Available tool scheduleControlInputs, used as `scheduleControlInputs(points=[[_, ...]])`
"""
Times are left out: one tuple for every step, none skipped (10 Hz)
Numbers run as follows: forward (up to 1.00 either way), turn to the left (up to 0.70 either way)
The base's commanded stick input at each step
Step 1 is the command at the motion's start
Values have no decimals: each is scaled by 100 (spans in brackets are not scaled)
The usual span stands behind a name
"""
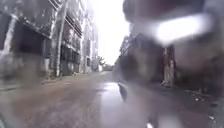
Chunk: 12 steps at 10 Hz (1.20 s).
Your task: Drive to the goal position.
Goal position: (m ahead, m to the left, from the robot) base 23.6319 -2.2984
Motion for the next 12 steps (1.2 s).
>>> scheduleControlInputs(points=[[50, 2], [50, 2], [50, 2], [50, 2], [50, 2], [50, 2], [50, 2], [50, 2], [50, 2], [50, 2], [50, 2], [50, 2]])
